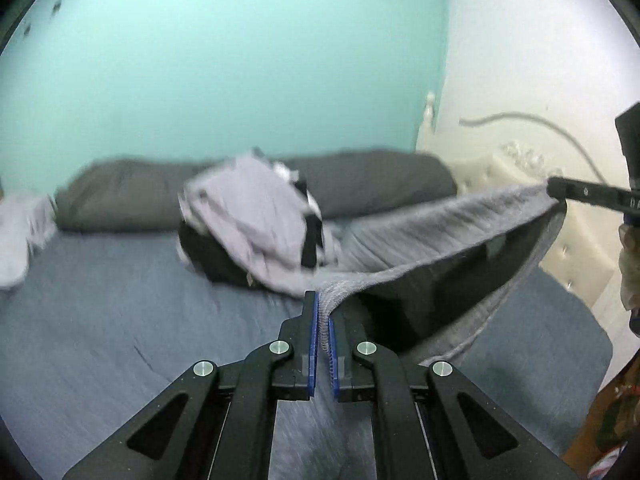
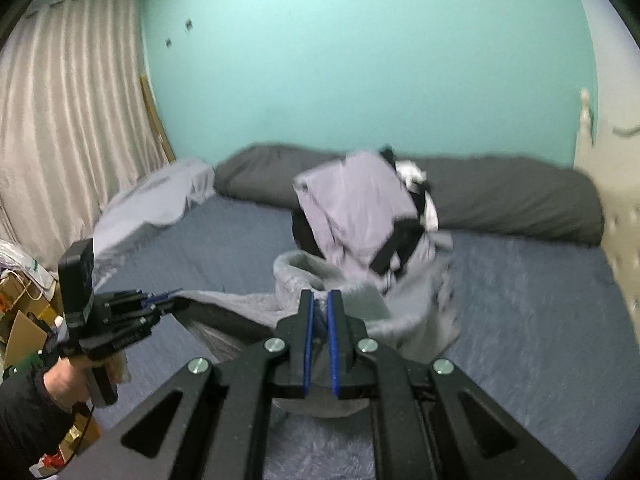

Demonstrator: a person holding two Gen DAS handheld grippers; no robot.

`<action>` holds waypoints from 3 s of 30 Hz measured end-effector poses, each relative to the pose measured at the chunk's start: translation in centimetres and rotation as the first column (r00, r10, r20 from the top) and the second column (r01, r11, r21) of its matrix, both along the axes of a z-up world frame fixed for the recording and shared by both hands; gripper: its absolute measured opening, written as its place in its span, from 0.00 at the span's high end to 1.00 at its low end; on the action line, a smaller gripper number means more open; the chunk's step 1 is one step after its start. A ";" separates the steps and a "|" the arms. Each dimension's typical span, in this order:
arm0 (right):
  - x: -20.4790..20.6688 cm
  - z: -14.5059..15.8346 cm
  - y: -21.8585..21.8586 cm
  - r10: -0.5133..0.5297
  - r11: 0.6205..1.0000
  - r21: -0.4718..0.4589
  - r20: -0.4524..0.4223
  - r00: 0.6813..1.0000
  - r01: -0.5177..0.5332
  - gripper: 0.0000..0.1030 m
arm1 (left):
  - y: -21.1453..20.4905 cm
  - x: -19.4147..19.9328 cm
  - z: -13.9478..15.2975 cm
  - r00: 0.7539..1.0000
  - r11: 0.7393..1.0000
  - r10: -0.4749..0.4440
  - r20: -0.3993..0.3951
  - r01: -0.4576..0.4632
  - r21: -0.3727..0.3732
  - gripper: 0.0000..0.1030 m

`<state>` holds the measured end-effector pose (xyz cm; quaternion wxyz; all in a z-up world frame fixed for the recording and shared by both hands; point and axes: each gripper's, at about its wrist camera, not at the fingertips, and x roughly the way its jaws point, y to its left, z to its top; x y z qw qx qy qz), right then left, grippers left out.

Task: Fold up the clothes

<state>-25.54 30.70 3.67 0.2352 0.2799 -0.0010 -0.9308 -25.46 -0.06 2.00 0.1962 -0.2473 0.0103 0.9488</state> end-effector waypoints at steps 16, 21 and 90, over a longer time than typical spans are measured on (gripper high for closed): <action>8.3 11.6 0.9 0.007 1.000 0.007 -0.055 0.998 -0.007 0.94 | 1.2 5.8 14.7 0.995 0.995 -0.092 -0.048 0.090 -0.041 0.96; 8.2 3.9 0.2 0.029 1.000 -0.003 0.090 0.995 -0.029 0.94 | 1.4 6.1 7.0 0.993 0.994 -0.096 0.069 0.099 -0.038 0.96; 6.8 -25.3 -8.3 -0.168 0.927 0.371 0.287 0.943 0.052 0.83 | 3.2 10.2 -5.5 0.961 0.975 -0.201 0.192 0.214 -0.053 0.96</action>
